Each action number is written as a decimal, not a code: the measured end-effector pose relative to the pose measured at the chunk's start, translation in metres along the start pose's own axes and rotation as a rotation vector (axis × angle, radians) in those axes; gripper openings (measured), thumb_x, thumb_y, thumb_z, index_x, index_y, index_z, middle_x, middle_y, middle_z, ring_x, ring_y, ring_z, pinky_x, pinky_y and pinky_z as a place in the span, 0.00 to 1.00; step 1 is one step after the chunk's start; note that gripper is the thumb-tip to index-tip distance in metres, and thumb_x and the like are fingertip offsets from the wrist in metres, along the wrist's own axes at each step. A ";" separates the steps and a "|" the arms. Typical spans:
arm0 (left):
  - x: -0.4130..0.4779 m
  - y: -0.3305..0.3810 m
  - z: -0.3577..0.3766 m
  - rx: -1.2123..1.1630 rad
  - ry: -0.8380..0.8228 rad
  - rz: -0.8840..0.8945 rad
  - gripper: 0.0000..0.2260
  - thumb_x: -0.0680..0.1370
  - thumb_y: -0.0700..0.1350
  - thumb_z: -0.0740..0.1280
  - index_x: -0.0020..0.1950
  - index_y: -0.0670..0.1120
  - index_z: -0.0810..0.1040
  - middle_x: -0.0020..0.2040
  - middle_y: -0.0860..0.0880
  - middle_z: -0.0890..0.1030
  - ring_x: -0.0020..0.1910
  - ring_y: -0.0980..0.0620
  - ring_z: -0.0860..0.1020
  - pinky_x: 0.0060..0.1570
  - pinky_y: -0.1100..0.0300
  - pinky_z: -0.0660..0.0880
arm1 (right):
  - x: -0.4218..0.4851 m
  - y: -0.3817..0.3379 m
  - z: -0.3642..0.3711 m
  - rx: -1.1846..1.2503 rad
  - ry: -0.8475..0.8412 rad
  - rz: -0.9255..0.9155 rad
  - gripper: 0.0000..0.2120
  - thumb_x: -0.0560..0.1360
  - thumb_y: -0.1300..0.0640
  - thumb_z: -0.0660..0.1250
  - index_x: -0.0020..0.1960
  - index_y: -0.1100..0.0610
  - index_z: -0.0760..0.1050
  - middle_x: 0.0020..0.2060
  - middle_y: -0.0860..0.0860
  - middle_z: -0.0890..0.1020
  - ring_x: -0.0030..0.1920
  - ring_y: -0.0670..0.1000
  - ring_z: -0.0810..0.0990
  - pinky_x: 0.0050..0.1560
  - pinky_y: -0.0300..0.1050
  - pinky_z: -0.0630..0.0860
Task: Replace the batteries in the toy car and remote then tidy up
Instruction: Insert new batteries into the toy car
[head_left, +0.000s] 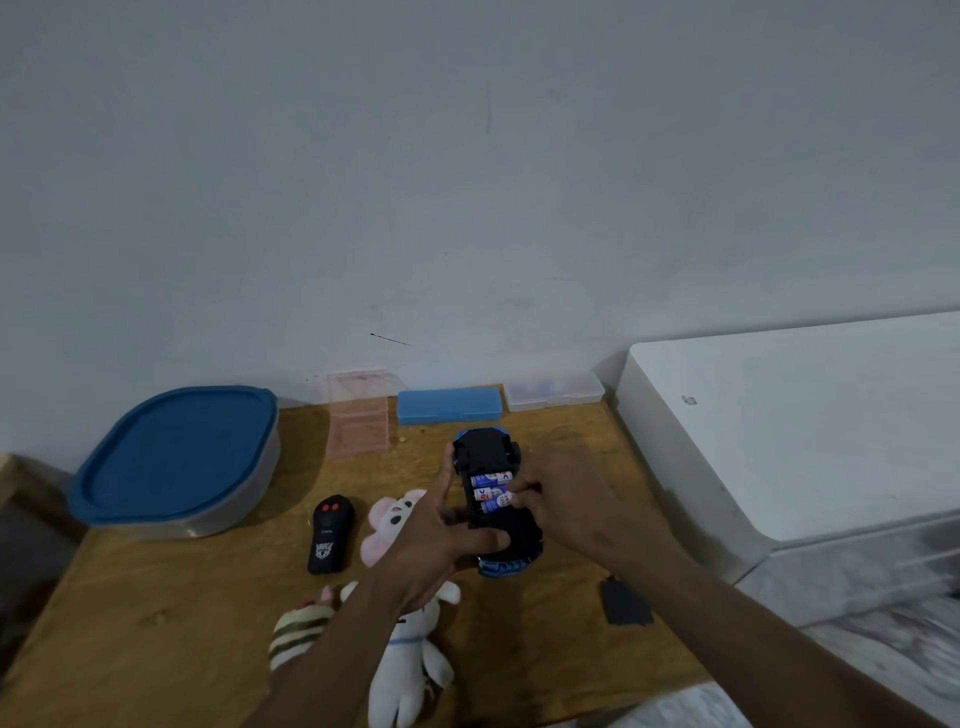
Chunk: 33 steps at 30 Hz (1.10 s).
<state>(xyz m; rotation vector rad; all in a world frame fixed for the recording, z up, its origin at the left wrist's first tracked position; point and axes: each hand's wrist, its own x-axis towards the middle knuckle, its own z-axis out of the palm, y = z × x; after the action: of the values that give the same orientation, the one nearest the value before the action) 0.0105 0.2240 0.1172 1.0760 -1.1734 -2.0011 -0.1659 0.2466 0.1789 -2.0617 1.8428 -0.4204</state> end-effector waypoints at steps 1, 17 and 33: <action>0.000 -0.001 -0.001 0.013 0.011 -0.003 0.52 0.69 0.25 0.72 0.75 0.67 0.52 0.56 0.40 0.82 0.54 0.39 0.82 0.56 0.36 0.76 | 0.000 -0.002 0.002 -0.022 -0.021 -0.005 0.12 0.77 0.57 0.66 0.59 0.57 0.81 0.54 0.54 0.83 0.52 0.49 0.80 0.51 0.35 0.73; -0.001 -0.009 -0.006 0.158 0.023 0.117 0.54 0.63 0.32 0.77 0.72 0.73 0.53 0.61 0.37 0.77 0.55 0.38 0.81 0.54 0.37 0.77 | 0.012 -0.002 0.007 0.322 -0.079 0.469 0.18 0.65 0.58 0.79 0.47 0.55 0.72 0.43 0.49 0.79 0.47 0.50 0.81 0.49 0.48 0.81; -0.008 -0.018 -0.007 0.139 -0.093 -0.015 0.54 0.68 0.29 0.74 0.75 0.69 0.47 0.61 0.43 0.80 0.59 0.42 0.80 0.57 0.39 0.76 | -0.010 0.005 0.027 0.512 -0.010 0.580 0.20 0.67 0.53 0.78 0.52 0.55 0.71 0.47 0.51 0.80 0.44 0.50 0.82 0.42 0.47 0.83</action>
<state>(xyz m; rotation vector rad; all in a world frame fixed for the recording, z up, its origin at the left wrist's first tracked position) 0.0189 0.2359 0.1022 1.0709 -1.3736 -2.0246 -0.1597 0.2574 0.1523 -1.1383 1.9577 -0.6294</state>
